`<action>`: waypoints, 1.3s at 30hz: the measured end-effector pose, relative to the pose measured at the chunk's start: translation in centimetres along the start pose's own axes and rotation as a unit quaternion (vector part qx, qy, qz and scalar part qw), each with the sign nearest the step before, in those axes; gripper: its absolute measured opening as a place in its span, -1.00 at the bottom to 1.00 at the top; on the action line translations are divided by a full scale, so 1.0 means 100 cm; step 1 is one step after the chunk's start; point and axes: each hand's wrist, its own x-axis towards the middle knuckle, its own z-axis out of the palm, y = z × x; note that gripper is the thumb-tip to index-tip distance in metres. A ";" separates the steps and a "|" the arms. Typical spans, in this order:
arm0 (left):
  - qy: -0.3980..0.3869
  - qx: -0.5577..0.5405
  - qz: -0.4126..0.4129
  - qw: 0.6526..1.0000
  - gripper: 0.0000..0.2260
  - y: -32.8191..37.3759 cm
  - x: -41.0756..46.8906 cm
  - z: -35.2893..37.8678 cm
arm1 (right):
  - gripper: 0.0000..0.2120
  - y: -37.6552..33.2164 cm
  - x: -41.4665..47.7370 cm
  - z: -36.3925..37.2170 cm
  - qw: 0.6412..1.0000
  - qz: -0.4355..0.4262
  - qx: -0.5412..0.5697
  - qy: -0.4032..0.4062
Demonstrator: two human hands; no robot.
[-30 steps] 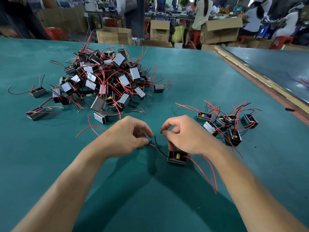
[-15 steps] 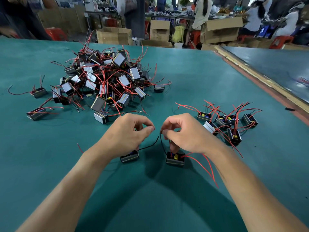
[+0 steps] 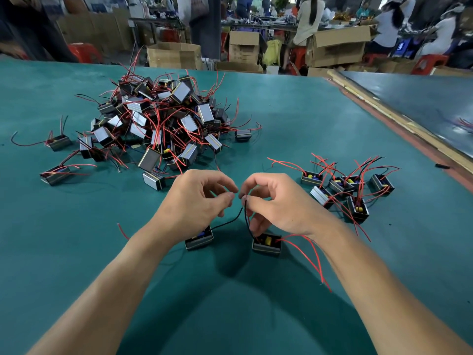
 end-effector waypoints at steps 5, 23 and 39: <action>-0.030 -0.048 -0.020 0.998 -0.90 0.002 0.001 0.002 | -0.83 -0.002 0.001 0.002 1.000 -0.014 0.020 0.016; -0.054 -0.124 -0.090 0.987 -0.95 0.008 -0.001 0.003 | -0.82 -0.004 0.000 -0.003 0.998 -0.038 0.014 0.044; -0.030 -0.118 -0.101 0.987 -0.93 0.008 0.000 0.005 | -0.84 -0.001 0.003 -0.006 0.990 -0.086 -0.052 0.099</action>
